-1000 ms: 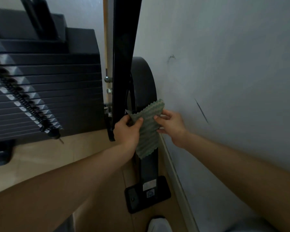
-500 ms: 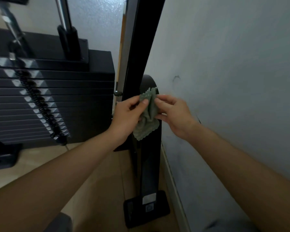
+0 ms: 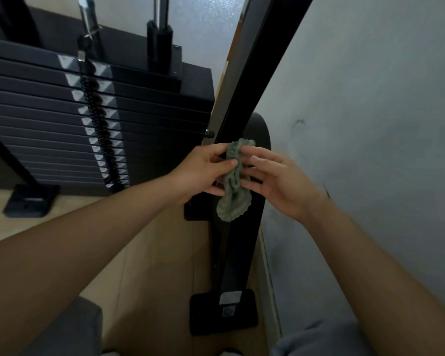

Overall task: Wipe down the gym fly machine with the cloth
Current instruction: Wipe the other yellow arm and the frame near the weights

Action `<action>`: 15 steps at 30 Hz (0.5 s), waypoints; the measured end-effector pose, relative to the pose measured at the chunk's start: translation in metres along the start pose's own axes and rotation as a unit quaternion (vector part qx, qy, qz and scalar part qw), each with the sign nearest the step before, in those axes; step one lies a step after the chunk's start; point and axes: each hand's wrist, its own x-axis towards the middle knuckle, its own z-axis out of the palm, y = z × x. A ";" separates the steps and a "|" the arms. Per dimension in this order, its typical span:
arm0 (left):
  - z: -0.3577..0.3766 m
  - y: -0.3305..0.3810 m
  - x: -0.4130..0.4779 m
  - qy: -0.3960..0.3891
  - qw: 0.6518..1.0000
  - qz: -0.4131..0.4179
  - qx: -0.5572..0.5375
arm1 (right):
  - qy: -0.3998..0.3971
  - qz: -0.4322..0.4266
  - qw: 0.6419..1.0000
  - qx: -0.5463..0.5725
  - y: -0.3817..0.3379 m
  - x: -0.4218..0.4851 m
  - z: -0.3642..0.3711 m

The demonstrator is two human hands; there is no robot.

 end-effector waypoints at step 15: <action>0.001 -0.068 0.033 0.289 0.907 -0.180 -0.247 | 0.143 -0.117 0.753 -0.631 0.033 0.011 -0.032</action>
